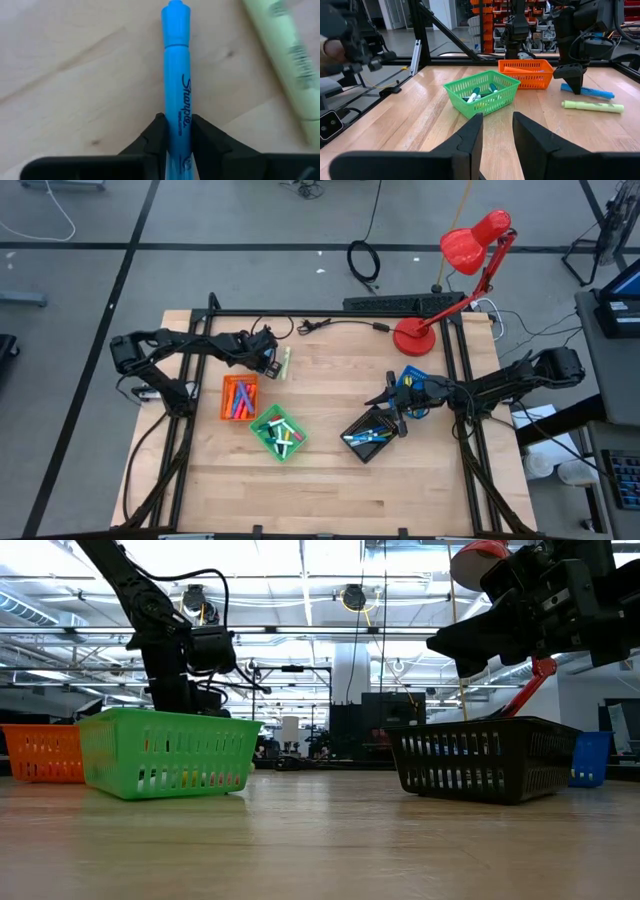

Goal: Pick & Place Markers
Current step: Put the large blue highlighter pen into the orange basket

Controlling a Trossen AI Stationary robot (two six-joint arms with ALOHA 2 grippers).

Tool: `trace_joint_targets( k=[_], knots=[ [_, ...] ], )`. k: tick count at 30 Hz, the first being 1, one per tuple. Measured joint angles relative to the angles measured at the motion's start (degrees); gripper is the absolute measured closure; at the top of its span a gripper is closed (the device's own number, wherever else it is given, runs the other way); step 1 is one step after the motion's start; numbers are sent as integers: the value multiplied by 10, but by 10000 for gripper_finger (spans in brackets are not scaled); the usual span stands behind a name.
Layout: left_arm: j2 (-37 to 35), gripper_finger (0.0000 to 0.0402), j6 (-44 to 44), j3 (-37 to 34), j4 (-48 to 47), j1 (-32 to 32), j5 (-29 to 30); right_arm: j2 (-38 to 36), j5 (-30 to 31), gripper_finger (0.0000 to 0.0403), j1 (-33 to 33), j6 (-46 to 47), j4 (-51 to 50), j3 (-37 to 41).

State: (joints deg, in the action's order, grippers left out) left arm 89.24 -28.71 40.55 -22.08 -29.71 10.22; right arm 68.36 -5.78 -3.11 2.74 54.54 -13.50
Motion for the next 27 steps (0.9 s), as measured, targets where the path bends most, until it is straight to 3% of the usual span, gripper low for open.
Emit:
trace_joint_targets(
  k=[5,14,20,27],
  knots=[
    [-79,313,1,-1,-36,-1,16,0,0,309,0,0,0,0],
    [-269,335,-55,0,-167,52,-9,0,0,309,0,0,0,0],
    [-363,328,-169,1,-248,153,-9,0,0,309,0,0,-1,0],
    [-354,333,-378,1,-371,299,39,0,0,309,0,0,0,0]
  ],
)
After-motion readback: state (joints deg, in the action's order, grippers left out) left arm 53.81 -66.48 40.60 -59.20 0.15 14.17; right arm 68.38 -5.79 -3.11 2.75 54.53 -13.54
